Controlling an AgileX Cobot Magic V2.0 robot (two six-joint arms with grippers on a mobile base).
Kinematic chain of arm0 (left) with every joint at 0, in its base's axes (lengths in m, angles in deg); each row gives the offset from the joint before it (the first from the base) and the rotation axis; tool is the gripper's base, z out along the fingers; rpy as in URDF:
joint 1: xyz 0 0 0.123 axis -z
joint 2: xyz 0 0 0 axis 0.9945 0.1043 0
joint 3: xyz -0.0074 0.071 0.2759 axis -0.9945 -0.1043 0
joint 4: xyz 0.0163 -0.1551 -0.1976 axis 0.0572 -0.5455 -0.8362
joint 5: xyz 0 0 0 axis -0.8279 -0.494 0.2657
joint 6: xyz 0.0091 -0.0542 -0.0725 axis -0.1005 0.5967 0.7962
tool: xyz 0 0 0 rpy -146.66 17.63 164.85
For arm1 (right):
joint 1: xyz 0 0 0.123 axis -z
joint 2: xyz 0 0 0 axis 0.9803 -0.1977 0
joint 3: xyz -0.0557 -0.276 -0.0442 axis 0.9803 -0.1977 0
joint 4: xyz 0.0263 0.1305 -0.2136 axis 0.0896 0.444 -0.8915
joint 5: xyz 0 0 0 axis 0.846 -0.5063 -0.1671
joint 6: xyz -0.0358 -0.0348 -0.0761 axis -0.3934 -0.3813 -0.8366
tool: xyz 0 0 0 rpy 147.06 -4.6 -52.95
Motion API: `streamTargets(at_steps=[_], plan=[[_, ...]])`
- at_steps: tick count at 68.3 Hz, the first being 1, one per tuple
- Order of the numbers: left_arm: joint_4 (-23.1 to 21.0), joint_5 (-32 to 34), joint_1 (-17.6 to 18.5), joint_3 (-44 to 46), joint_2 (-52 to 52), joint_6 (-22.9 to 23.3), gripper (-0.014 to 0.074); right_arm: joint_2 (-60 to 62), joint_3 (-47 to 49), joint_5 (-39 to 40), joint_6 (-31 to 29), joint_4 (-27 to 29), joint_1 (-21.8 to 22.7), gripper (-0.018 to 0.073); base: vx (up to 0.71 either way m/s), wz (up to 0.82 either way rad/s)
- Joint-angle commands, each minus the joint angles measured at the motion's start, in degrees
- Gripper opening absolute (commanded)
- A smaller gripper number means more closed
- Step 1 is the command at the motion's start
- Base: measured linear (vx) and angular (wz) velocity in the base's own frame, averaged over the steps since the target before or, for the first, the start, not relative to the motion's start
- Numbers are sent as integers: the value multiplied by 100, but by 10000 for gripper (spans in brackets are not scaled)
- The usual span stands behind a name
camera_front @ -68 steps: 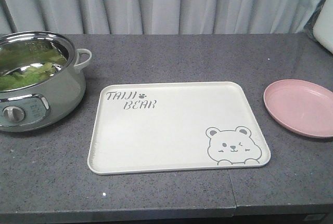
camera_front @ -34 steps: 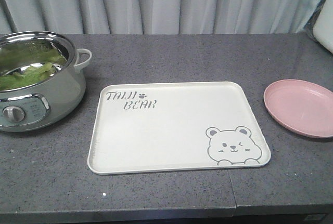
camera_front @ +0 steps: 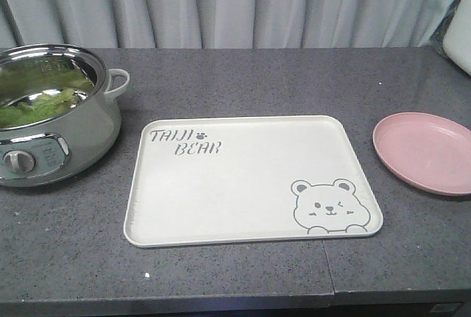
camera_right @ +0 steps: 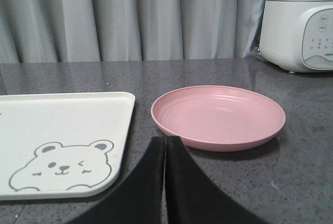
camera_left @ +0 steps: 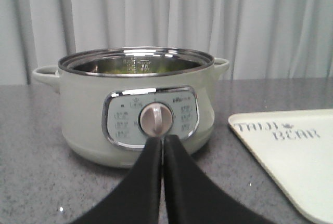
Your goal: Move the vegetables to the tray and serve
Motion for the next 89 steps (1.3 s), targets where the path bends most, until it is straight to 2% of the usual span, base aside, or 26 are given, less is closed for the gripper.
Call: streamTargets(at_steps=[1, 17, 30, 44, 57, 77, 89], plan=[[0, 287, -6, 707, -55, 63, -7, -136, 578, 216, -21, 13, 25, -6, 0, 0], [0, -1334, -6, 2854, 1179, 52, -7, -1177, 2337, -649, -53, 0, 25, -6, 0, 0], [0, -2234, -6, 3896, 2541, 42, -7, -2295, 3267, -873, -60, -2, 25, -6, 0, 0], [0, -2461, -6, 3995, 3206, 36, -7, -3092, 3377, -1313, -712, 24, 25, -6, 0, 0], [0, -2500, -6, 3995, 3266, 36, -7, -3372, 3377, -1627, -718, 87, 25, -6, 0, 0], [0, -2500, -6, 3995, 3258, 48, -6, -3372, 3377, -1627, -718, 87, 25, -6, 0, 0], [0, -2500, -6, 3995, 3258, 48, -6, -3371, 3377, -1627, -718, 271, 25, -6, 0, 0]])
